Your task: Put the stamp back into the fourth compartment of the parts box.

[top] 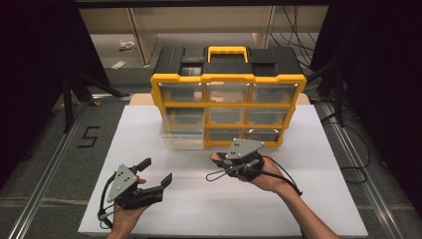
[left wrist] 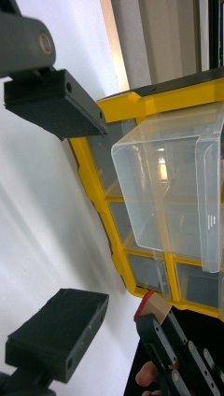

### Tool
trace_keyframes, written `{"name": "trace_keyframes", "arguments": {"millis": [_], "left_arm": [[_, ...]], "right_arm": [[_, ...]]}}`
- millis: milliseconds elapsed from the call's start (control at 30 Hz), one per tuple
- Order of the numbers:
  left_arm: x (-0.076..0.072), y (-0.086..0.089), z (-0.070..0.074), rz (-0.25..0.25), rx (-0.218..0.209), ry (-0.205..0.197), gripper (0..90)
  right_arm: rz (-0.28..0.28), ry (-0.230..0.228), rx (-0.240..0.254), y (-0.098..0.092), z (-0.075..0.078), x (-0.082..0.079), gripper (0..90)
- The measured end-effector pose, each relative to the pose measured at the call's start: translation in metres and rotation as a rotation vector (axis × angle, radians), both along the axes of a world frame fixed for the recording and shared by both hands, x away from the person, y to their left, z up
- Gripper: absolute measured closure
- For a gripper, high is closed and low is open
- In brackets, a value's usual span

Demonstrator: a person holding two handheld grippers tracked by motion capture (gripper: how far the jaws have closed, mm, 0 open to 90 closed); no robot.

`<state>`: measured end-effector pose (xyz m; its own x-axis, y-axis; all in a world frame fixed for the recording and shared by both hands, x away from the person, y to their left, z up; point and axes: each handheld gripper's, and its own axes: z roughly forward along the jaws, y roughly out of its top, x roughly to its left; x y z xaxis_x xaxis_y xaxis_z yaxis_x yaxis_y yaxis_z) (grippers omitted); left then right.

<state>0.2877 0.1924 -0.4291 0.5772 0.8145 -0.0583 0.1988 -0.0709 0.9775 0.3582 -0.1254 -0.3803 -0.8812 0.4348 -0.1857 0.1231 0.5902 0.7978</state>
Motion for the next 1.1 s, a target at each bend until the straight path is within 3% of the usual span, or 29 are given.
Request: {"name": "trace_keyframes", "arguments": {"millis": [1100], "left_arm": [[0.0,-0.001,0.0,-0.01,-0.003,-0.007,15.7]], "right_arm": [[-0.015,-0.1,0.109,0.001,0.031,0.003,75.8]]}}
